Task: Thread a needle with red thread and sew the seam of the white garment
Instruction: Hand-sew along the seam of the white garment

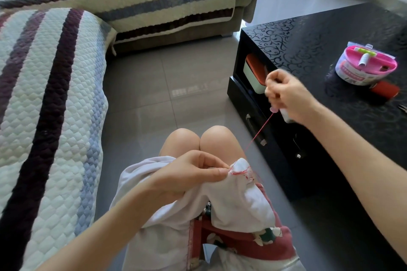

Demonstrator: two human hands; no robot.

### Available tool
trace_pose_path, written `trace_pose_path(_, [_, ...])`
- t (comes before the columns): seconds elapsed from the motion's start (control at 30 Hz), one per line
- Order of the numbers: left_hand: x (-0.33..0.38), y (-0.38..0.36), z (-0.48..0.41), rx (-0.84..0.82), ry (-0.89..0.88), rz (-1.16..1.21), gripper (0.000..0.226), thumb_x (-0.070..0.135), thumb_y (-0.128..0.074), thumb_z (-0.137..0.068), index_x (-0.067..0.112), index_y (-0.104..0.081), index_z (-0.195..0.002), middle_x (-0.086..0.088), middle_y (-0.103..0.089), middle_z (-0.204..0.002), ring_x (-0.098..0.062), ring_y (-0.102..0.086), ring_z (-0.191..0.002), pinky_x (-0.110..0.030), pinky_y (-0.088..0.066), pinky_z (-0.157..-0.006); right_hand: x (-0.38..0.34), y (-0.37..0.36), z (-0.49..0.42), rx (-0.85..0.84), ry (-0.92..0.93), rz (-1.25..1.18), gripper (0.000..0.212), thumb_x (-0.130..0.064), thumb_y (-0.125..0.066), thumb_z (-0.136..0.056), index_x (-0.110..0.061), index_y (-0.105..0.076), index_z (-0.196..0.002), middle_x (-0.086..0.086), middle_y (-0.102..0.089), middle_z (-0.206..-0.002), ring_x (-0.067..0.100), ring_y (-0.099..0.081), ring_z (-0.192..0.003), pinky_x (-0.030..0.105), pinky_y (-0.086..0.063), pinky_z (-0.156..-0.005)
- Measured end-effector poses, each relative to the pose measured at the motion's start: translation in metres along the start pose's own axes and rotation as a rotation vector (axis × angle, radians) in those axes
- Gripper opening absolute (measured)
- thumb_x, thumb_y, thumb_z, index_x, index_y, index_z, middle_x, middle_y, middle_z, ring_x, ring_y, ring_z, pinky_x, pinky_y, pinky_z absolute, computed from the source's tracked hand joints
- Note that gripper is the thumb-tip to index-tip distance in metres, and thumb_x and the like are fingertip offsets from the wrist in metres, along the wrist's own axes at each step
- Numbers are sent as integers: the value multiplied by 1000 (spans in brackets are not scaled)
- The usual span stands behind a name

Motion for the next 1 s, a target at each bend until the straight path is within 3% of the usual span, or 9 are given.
trace_pose_path(0.07, [1, 1, 2, -9, -7, 21, 15, 24, -70, -81, 12, -75, -88, -2, -72, -88, -7, -63, -87, -21, -46, -84, -2, 38, -32, 327, 49, 109, 17, -17, -45, -90, -25, -47, -75, -5, -48, -65, 9, -42, -51, 22, -31, -42])
trace_pose_path(0.13, [1, 2, 4, -5, -20, 47, 11, 19, -71, -84, 10, -74, -88, -1, -72, -87, -6, -63, -85, -17, -47, -80, 1, 68, -45, 582, 46, 288, 4, -26, -43, -82, -26, -46, -80, -4, -52, -78, 21, -55, -75, 32, -43, -63])
trace_pose_path(0.2, [1, 3, 6, -3, -33, 75, 9, 15, -69, -85, 9, -75, -88, -2, -73, -87, -7, -64, -85, -16, -48, -77, 0, 62, -42, 561, 7, 487, 15, -34, -52, -86, -23, -49, -96, -2, -55, -88, 27, -56, -90, 38, -43, -82])
trace_pose_path(0.27, [2, 5, 6, 3, -39, 94, 11, 17, -68, -83, 9, -75, -88, -2, -73, -87, -7, -65, -84, -17, -49, -76, -11, 21, -20, 264, 79, 522, 32, -39, -64, -84, -21, -53, -109, -2, -57, -86, 17, -59, -84, 31, -44, -76])
trace_pose_path(0.4, [4, 7, 4, 4, -33, 67, 14, 20, -68, -81, 9, -75, -88, -3, -73, -90, -7, -64, -88, -18, -49, -81, -10, -62, 68, -596, 27, 431, 24, -22, -67, -88, -7, -69, -106, -5, -67, -75, -9, -60, -67, 7, -43, -61])
trace_pose_path(0.53, [6, 6, 1, 3, -33, 35, 13, 23, -66, -79, 17, -77, -83, -1, -73, -89, -4, -63, -90, -18, -47, -85, 4, -74, 104, -878, -42, 446, 23, -31, -66, -87, -10, -74, -92, -2, -71, -84, 6, -63, -80, 22, -45, -77])
trace_pose_path(0.7, [6, 7, 0, 15, -22, 23, 15, 25, -67, -77, 16, -77, -85, -1, -73, -89, -4, -63, -89, -19, -46, -85, 1, -73, 99, -819, -17, 355, 12, -15, -66, -89, -13, -69, -78, -8, -63, -69, 5, -54, -69, 23, -40, -69])
trace_pose_path(0.83, [5, 7, 2, 12, -19, 44, 16, 24, -67, -78, 13, -76, -86, -2, -72, -88, -6, -63, -87, -21, -47, -85, 0, -60, 67, -513, 18, 325, 12, -2, -67, -86, -7, -68, -75, -9, -63, -62, -4, -54, -58, 8, -39, -58])
trace_pose_path(1.0, [8, 4, 3, -2, -21, 55, 12, 22, -66, -78, 16, -75, -82, 5, -72, -82, 0, -63, -81, -13, -47, -77, 35, -29, 13, -56, 70, 609, 16, -13, -66, -82, -14, -68, -66, 1, -63, -63, 13, -55, -66, 40, -48, -69])
Point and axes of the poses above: each hand's wrist, its own z-axis away from the middle knuckle, its own y-axis out of the back of the hand, x = y × z, the point moved 4 cm from there along -z, towards the middle knuckle
